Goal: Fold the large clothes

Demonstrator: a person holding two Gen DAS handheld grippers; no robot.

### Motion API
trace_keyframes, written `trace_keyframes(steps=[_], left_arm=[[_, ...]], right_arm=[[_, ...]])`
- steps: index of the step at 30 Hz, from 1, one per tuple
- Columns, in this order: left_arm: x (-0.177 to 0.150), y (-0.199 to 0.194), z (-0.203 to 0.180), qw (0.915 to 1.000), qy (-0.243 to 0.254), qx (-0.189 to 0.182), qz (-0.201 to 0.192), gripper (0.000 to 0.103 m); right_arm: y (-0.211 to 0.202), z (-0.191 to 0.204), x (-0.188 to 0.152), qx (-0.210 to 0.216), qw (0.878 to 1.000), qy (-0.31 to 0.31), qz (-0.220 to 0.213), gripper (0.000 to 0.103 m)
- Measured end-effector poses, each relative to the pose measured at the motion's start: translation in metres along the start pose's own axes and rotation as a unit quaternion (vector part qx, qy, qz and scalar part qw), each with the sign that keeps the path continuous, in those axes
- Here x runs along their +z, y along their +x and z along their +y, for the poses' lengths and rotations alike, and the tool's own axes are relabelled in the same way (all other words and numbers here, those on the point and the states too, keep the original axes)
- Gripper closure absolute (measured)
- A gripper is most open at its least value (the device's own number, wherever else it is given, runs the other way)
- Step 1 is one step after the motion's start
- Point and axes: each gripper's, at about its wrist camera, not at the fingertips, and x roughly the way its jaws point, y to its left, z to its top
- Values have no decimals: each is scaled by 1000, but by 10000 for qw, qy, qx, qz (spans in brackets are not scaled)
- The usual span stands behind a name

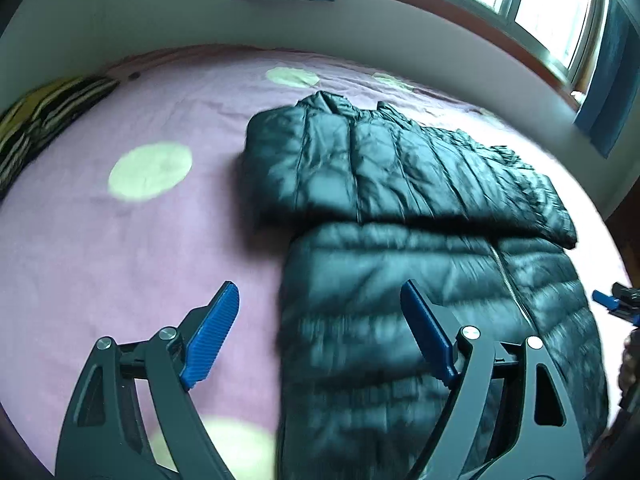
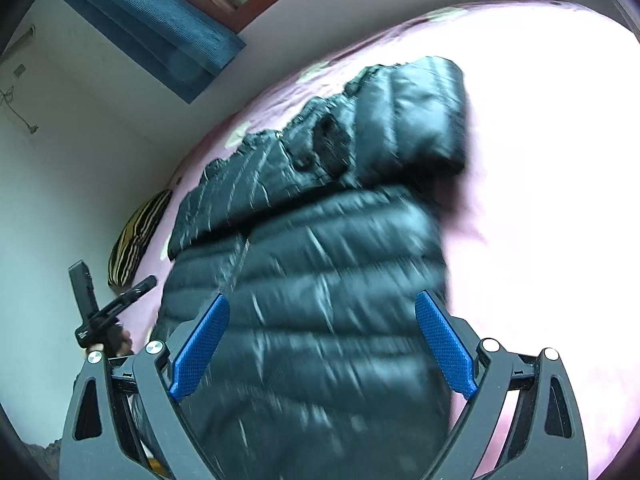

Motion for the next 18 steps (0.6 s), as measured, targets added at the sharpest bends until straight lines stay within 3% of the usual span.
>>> trace_keyframes(steps=[10, 15, 18], left_arm=[[-83, -55, 35, 9948, -662, -649, 411, 20], [-113, -68, 32, 9829, -900, -1413, 766, 20], [-127, -73, 24, 9797, -807, -1631, 844, 20]], right_arm=[[-34, -5, -72, -155, 9985, -181, 499, 10], [-43, -9, -98, 123, 9972, -69, 734, 10], [-46, -9, -109, 402, 9956, 14, 846, 10]])
